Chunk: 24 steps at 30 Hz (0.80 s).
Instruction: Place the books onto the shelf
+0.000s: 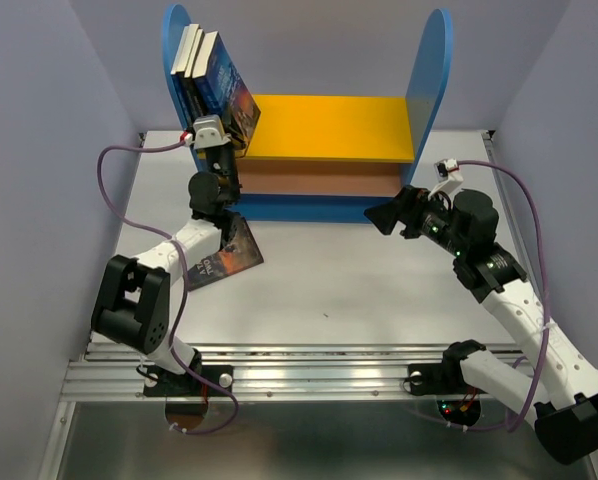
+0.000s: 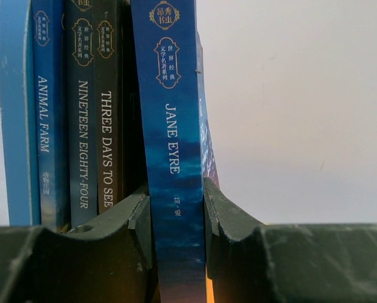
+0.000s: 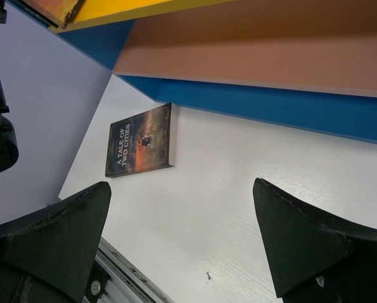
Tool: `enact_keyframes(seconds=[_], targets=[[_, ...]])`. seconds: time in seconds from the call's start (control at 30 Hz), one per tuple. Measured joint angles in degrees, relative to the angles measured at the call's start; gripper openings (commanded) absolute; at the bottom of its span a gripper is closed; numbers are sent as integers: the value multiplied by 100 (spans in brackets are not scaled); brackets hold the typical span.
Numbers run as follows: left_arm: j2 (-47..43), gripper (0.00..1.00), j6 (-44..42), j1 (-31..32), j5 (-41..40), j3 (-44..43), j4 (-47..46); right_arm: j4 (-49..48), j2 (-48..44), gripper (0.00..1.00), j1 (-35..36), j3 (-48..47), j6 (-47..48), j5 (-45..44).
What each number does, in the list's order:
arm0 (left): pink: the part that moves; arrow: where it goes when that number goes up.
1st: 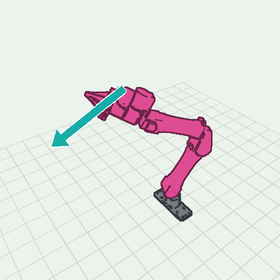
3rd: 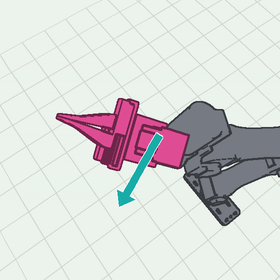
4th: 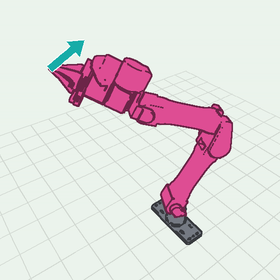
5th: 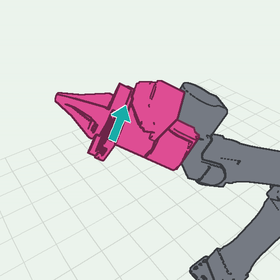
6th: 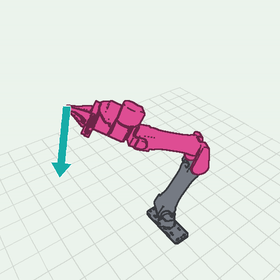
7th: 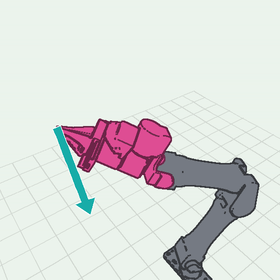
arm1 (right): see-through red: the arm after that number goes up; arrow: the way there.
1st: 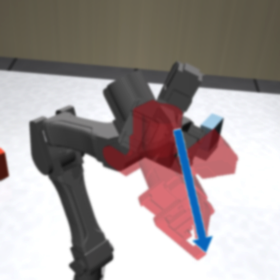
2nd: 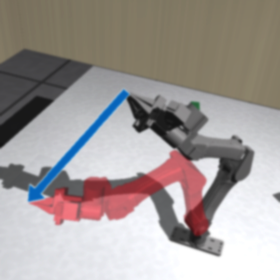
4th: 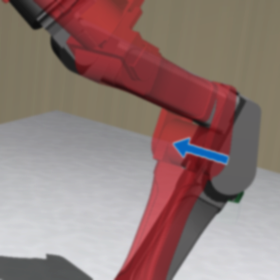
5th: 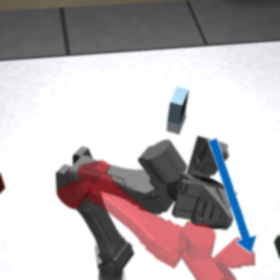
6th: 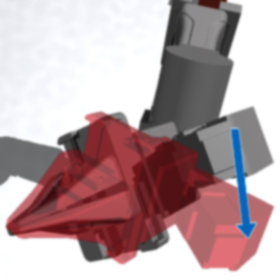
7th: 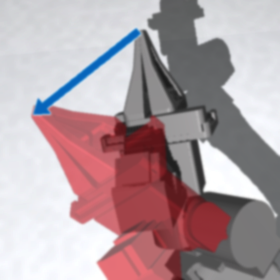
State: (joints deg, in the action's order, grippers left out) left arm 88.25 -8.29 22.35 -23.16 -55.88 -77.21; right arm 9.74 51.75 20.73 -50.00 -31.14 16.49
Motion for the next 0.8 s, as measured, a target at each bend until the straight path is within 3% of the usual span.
enact_keyframes(seconds=[0.17, 0.4, 0.5, 0.8], targets=[[-225, 42, 55, -26, 76, 157, 136, -31, -48, 100, 0, 66, -20, 22], [-448, 55, 144, -46, 109, 245, 295, -42, -68, 100, 0, 133, -20, 120], [-474, 65, 162, -50, 129, 251, 291, -79, -72, 100, 0, 144, -20, 151], [-568, 69, 286, -44, 243, 256, 505, -118, -127, 100, 0, 219, -17, 155]])
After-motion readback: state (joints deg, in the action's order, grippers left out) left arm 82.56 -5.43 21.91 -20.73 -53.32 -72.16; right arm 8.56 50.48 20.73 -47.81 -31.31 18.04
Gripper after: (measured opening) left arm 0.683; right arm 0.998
